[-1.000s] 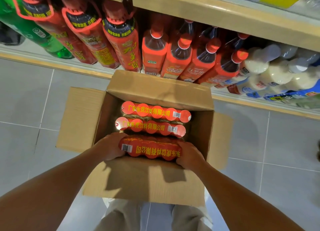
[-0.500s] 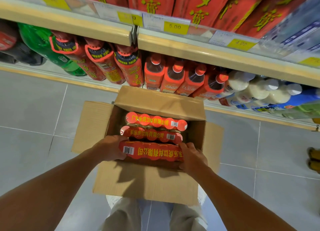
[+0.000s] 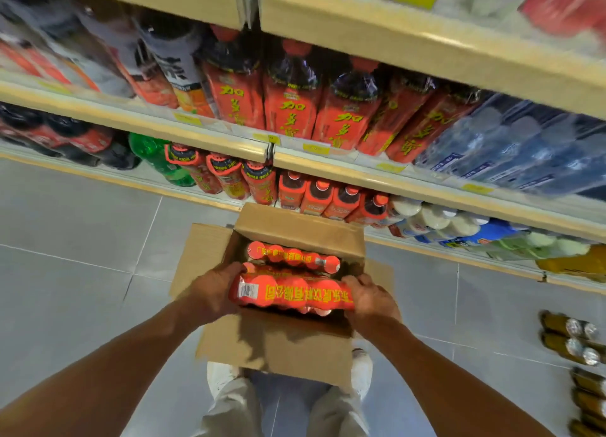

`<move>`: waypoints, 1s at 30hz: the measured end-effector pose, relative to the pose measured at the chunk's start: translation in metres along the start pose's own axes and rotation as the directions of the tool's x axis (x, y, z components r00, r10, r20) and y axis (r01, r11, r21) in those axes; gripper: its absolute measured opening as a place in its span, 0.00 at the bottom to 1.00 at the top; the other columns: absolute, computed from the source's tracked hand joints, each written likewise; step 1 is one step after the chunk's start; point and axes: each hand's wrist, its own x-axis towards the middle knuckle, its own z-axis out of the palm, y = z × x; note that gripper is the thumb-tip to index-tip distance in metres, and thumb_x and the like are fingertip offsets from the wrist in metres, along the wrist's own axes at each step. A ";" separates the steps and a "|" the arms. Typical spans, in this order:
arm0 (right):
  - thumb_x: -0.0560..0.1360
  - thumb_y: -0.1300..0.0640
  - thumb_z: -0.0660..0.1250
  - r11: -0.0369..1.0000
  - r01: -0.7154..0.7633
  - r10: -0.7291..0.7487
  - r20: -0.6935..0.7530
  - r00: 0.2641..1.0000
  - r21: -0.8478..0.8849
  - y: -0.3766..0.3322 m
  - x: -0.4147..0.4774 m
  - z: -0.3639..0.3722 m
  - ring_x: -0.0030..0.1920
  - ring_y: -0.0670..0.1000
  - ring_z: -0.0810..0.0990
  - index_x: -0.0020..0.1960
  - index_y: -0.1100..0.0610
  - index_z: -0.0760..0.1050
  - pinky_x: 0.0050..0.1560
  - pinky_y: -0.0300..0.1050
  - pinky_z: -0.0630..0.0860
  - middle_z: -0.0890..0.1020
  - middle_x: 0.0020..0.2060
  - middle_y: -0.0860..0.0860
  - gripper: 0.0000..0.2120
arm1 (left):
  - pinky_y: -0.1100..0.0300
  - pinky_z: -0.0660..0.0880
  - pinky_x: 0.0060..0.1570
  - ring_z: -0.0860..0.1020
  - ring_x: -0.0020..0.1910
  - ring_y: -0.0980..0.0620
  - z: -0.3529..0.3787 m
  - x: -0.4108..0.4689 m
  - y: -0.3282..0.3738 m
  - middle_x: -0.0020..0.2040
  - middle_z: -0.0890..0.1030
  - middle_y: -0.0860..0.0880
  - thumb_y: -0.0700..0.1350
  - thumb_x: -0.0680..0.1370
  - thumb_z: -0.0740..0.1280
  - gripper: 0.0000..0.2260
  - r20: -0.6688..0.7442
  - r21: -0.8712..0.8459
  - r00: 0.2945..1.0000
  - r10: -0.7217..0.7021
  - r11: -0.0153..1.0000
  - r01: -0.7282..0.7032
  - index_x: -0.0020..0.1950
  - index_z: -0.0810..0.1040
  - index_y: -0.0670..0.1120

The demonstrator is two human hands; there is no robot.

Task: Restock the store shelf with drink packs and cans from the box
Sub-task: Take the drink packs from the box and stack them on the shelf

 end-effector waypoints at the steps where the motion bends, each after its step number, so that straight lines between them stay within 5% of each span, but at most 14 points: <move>1: 0.73 0.47 0.68 1.000 0.009 -0.009 -0.010 1.000 -0.014 0.001 -0.011 -0.017 0.59 0.57 0.78 0.70 0.42 0.63 0.59 0.53 0.78 0.73 0.64 0.50 0.28 | 0.58 0.75 0.53 0.78 0.55 0.49 -0.009 -0.013 0.011 0.59 0.79 0.52 0.55 0.65 0.79 0.33 -0.035 -0.019 0.999 0.006 1.000 -0.007 0.66 0.69 0.55; 10: 0.66 0.39 0.71 0.993 0.020 -0.015 -0.050 0.999 0.113 0.017 -0.135 -0.142 0.56 0.55 0.82 0.66 0.46 0.65 0.54 0.48 0.78 0.79 0.59 0.48 0.32 | 0.58 0.75 0.46 0.80 0.51 0.48 -0.100 -0.142 0.099 0.51 0.78 0.55 0.54 0.67 0.78 0.31 -0.188 -0.167 0.982 0.006 0.985 -0.038 0.64 0.68 0.55; 14: 0.60 0.35 0.75 0.955 0.073 -0.024 -0.173 0.985 0.287 0.027 -0.196 -0.195 0.47 0.50 0.82 0.55 0.42 0.65 0.48 0.46 0.78 0.81 0.46 0.44 0.30 | 0.65 0.74 0.43 0.80 0.45 0.61 -0.140 -0.210 0.149 0.46 0.80 0.64 0.66 0.61 0.77 0.28 -0.323 -0.264 0.946 0.022 0.958 -0.112 0.56 0.70 0.65; 16: 0.56 0.31 0.75 0.925 0.155 -0.062 -0.265 0.962 0.346 0.037 -0.224 -0.223 0.46 0.46 0.79 0.52 0.40 0.64 0.47 0.46 0.78 0.79 0.44 0.42 0.32 | 0.69 0.73 0.42 0.79 0.45 0.66 -0.160 -0.245 0.176 0.46 0.81 0.70 0.63 0.62 0.79 0.25 -0.405 -0.276 0.912 0.063 0.943 -0.188 0.54 0.73 0.66; 18: 0.54 0.35 0.78 0.867 0.229 -0.079 -0.331 0.940 0.442 0.044 -0.254 -0.255 0.47 0.45 0.80 0.53 0.42 0.68 0.47 0.46 0.79 0.79 0.46 0.42 0.33 | 0.69 0.73 0.46 0.77 0.50 0.70 -0.176 -0.274 0.201 0.49 0.78 0.74 0.57 0.64 0.81 0.23 -0.461 -0.329 0.884 0.077 0.910 -0.251 0.55 0.75 0.66; 21: 0.58 0.49 0.83 0.777 0.306 -0.078 -0.398 0.914 0.550 0.052 -0.296 -0.303 0.49 0.41 0.81 0.56 0.44 0.70 0.50 0.45 0.79 0.80 0.50 0.43 0.32 | 0.64 0.76 0.52 0.78 0.54 0.67 -0.194 -0.307 0.233 0.53 0.82 0.65 0.52 0.65 0.81 0.26 -0.522 -0.429 0.851 0.055 0.846 -0.318 0.56 0.76 0.71; 25: 0.65 0.60 0.82 0.682 0.413 -0.121 -0.463 0.878 0.604 0.064 -0.330 -0.350 0.56 0.47 0.80 0.59 0.47 0.70 0.51 0.41 0.79 0.79 0.55 0.48 0.30 | 0.62 0.80 0.50 0.82 0.56 0.54 -0.213 -0.336 0.265 0.54 0.85 0.56 0.40 0.68 0.79 0.25 -0.548 -0.525 0.833 0.076 0.744 -0.413 0.60 0.77 0.58; 28: 0.65 0.62 0.82 0.583 0.472 -0.093 -0.523 0.847 0.661 0.063 -0.357 -0.376 0.57 0.46 0.80 0.59 0.47 0.71 0.50 0.38 0.79 0.80 0.56 0.49 0.29 | 0.57 0.80 0.51 0.83 0.53 0.56 -0.225 -0.358 0.287 0.53 0.85 0.59 0.44 0.70 0.79 0.23 -0.597 -0.532 0.799 0.075 0.709 -0.464 0.59 0.77 0.61; 30: 0.61 0.53 0.83 0.512 0.513 -0.039 -0.578 0.815 0.689 0.059 -0.375 -0.387 0.56 0.45 0.80 0.58 0.46 0.71 0.53 0.40 0.78 0.81 0.56 0.48 0.31 | 0.59 0.79 0.52 0.81 0.54 0.62 -0.231 -0.369 0.294 0.53 0.84 0.61 0.48 0.69 0.79 0.23 -0.626 -0.506 0.775 0.088 0.711 -0.489 0.60 0.76 0.62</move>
